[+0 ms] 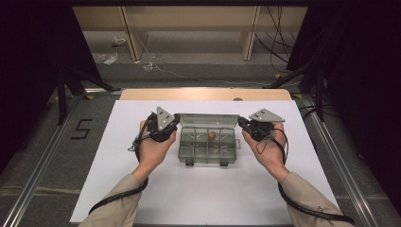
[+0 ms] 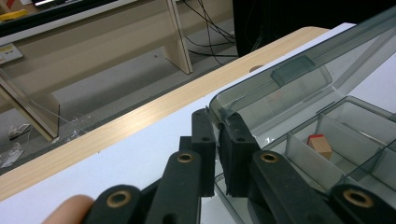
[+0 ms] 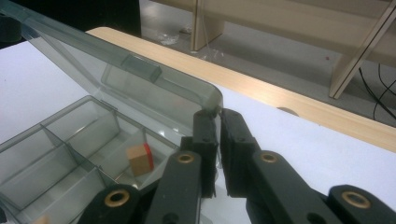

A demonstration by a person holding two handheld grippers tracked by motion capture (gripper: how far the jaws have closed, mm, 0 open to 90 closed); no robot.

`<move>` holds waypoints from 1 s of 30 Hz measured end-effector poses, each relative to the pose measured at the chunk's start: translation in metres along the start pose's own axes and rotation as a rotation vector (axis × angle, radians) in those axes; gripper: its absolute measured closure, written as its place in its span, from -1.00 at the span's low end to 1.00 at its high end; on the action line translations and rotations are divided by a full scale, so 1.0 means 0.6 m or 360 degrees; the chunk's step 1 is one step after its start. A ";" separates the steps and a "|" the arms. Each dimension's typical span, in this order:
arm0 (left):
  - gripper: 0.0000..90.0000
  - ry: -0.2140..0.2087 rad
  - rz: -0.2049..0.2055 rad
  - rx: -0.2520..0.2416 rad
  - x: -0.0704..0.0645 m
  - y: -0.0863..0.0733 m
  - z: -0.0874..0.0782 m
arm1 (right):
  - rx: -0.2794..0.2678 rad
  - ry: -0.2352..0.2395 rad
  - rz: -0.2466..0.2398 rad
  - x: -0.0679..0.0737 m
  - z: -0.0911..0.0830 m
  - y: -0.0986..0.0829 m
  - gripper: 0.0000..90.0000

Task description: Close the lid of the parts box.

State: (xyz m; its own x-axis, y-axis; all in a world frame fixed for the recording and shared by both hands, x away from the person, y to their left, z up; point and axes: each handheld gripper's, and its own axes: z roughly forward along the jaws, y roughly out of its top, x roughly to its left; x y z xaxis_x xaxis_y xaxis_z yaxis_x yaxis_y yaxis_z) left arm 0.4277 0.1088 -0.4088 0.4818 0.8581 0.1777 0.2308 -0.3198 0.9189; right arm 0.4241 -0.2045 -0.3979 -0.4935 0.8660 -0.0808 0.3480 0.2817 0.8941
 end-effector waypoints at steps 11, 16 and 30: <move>0.87 0.0002 0.0039 -0.0007 -0.004 -0.006 -0.006 | 0.0008 0.0018 -0.0016 0.002 -0.006 -0.005 0.91; 0.86 0.0003 0.0065 -0.0009 -0.006 -0.010 -0.009 | 0.0008 0.0023 -0.0022 0.004 -0.009 -0.008 0.92; 0.84 -0.0012 0.0096 -0.0015 -0.012 -0.023 -0.019 | 0.0000 0.0044 -0.0036 0.010 -0.022 -0.018 0.91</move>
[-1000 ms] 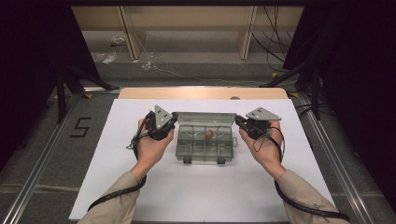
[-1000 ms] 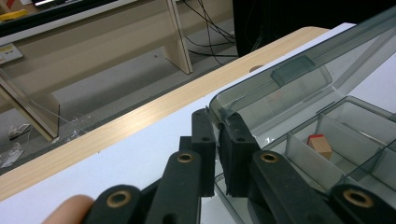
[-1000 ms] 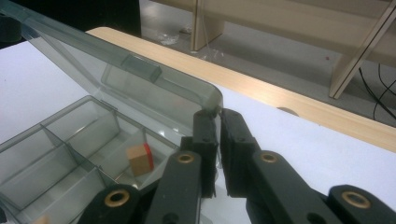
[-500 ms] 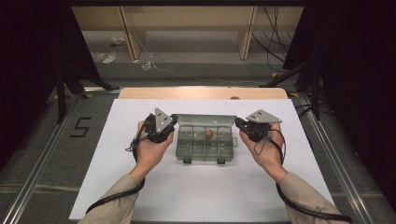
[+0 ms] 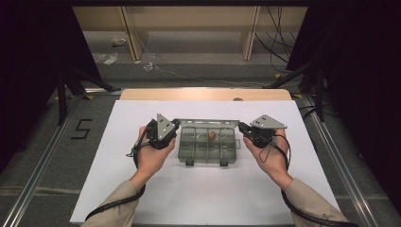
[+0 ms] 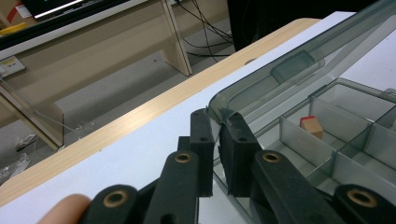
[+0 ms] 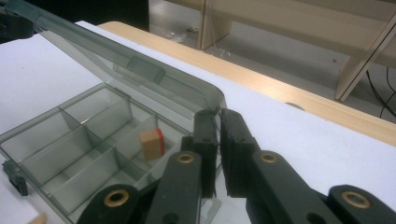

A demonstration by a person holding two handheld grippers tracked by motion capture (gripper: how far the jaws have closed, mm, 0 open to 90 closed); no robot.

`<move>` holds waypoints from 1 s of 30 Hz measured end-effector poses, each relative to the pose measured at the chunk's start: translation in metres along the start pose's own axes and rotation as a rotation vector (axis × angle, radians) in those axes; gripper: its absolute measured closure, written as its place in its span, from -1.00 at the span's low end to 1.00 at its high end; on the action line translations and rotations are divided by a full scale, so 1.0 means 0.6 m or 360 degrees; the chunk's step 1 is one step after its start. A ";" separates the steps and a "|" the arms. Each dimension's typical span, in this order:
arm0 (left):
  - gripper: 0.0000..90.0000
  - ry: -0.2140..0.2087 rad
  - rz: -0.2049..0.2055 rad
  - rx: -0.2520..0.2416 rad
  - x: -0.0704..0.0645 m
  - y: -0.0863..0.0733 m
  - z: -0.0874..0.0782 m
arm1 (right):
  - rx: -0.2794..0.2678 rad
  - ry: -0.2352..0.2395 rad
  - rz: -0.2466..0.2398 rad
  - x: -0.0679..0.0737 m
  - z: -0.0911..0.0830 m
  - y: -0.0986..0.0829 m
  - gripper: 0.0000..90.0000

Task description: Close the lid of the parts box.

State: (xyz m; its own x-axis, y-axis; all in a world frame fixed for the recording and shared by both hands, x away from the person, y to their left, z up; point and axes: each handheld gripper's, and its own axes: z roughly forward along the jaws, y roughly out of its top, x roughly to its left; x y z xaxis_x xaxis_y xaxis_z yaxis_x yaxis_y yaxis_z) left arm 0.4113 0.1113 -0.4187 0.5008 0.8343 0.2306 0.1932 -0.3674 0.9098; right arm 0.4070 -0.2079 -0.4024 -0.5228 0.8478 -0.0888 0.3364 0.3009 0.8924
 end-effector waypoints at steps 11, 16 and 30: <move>0.80 -0.0031 -0.0004 -0.0004 -0.006 -0.013 -0.012 | -0.0025 0.0027 -0.0014 0.002 -0.016 -0.017 0.70; 0.69 -0.0066 -0.0007 0.0011 -0.008 -0.018 -0.018 | -0.0028 0.0067 -0.0022 -0.005 -0.022 -0.025 0.39; -0.78 -0.0325 -0.0058 0.0129 -0.021 -0.017 -0.029 | 0.0023 0.0279 -0.0105 -0.012 -0.016 -0.032 -0.57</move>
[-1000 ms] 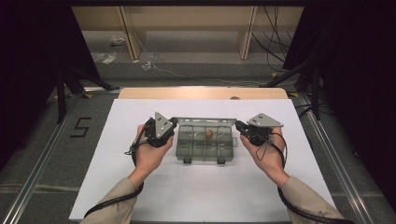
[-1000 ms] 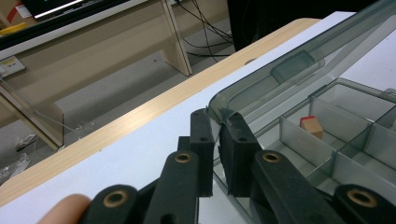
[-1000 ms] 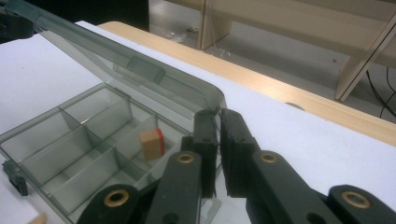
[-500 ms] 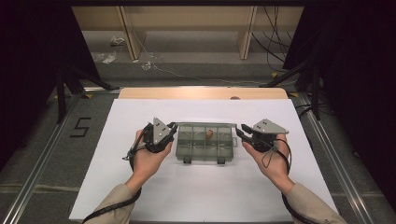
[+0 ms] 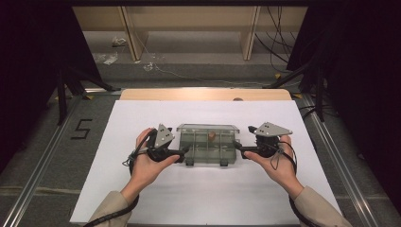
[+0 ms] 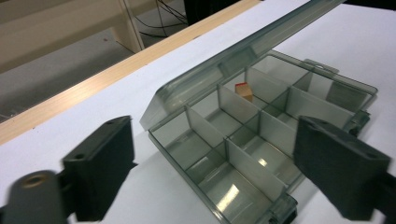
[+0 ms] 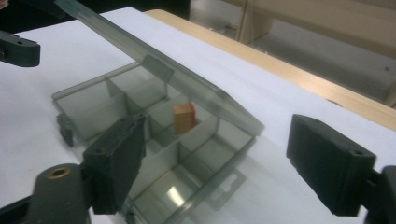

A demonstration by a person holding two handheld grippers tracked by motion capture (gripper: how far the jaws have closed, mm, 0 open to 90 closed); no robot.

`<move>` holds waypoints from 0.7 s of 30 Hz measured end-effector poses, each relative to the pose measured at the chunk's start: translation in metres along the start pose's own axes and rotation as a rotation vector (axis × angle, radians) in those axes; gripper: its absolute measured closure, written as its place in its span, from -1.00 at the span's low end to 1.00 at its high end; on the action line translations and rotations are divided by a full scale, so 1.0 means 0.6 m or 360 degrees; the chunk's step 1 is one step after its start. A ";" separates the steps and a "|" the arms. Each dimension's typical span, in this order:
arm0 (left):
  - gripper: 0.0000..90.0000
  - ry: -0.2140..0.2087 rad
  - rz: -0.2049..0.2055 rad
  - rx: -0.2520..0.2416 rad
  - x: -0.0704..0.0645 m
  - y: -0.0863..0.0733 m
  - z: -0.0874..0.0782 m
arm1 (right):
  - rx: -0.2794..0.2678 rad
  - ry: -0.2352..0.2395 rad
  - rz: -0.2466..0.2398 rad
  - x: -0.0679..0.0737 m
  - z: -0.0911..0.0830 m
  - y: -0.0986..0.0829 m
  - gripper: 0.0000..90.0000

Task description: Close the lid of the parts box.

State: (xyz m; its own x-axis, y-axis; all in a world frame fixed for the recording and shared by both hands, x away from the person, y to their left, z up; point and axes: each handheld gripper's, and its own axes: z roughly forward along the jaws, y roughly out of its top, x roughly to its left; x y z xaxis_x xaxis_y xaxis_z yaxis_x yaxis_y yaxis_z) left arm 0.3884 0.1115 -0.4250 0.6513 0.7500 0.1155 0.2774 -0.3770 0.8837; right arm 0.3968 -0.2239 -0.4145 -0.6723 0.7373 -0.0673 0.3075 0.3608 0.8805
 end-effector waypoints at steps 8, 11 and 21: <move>-0.87 -0.0054 -0.0019 -0.0023 -0.003 0.007 -0.002 | -0.0008 0.0045 -0.0022 0.004 0.000 0.005 -0.62; -0.87 -0.0057 -0.0023 -0.0023 -0.003 0.008 -0.003 | -0.0010 0.0051 -0.0017 0.004 0.000 0.006 -0.63; -0.86 -0.0069 -0.0022 -0.0024 -0.002 0.010 -0.004 | -0.0010 0.0098 -0.0035 0.011 0.003 0.007 -0.62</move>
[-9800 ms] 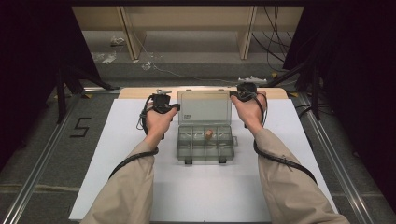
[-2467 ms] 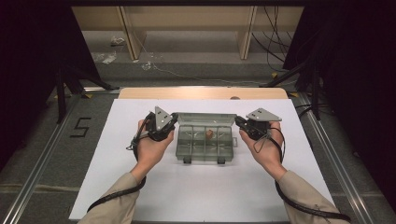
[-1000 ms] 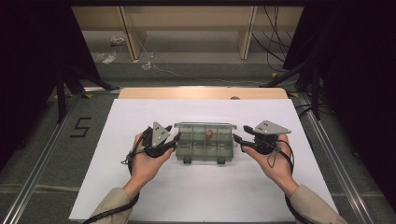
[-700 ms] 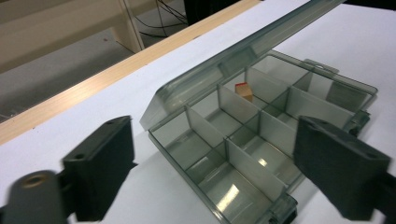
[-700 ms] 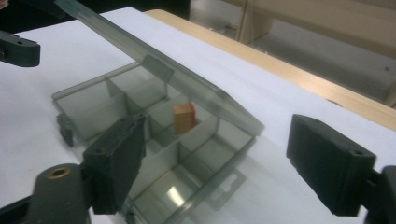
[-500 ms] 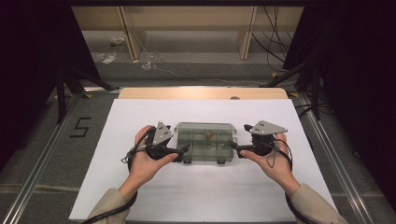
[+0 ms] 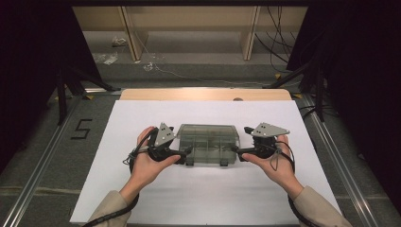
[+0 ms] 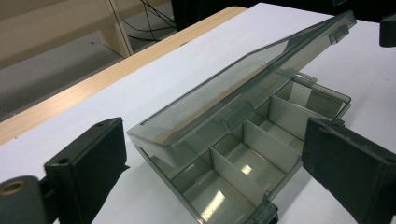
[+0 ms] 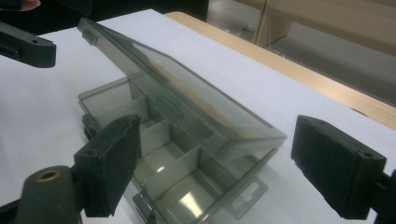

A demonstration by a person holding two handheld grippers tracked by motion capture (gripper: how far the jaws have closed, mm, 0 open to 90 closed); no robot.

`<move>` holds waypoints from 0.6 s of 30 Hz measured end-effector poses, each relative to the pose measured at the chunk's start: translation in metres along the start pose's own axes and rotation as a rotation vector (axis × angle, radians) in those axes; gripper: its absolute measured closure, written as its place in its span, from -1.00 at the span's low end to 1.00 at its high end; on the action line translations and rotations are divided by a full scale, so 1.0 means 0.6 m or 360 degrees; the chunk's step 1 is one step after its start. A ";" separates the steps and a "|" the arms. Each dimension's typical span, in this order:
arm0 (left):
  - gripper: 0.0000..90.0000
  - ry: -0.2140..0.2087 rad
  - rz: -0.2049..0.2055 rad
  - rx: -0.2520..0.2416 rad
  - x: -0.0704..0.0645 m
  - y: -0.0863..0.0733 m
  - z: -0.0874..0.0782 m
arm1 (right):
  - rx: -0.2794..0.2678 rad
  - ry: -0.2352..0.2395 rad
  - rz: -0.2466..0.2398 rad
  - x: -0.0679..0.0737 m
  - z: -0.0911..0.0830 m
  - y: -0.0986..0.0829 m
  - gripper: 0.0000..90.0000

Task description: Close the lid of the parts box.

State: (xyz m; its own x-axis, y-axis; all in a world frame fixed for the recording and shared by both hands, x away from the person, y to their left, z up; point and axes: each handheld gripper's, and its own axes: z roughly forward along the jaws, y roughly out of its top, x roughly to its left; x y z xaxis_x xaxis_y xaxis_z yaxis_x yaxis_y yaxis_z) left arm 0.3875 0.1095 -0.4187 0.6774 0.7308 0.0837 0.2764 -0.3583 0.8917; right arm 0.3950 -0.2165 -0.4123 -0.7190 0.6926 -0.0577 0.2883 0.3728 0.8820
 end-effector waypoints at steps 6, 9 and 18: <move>-0.86 0.0005 -0.0003 -0.0001 0.001 0.002 -0.001 | -0.0011 0.0011 -0.0003 0.003 0.000 0.002 -0.62; -0.86 0.0000 -0.0009 -0.0006 0.000 0.004 -0.003 | -0.0009 0.0020 0.0001 0.004 -0.001 0.002 -0.62; -0.84 -0.0021 -0.0011 -0.0019 -0.003 0.007 -0.004 | -0.0019 0.0036 0.0004 0.008 0.001 0.005 -0.62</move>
State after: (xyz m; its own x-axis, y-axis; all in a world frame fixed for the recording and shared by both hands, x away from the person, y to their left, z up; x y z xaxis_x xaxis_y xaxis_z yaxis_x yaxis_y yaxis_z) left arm 0.3859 0.1078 -0.4141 0.6842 0.7258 0.0716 0.2731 -0.3461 0.8976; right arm 0.3927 -0.2120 -0.4102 -0.7326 0.6792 -0.0446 0.2829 0.3634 0.8877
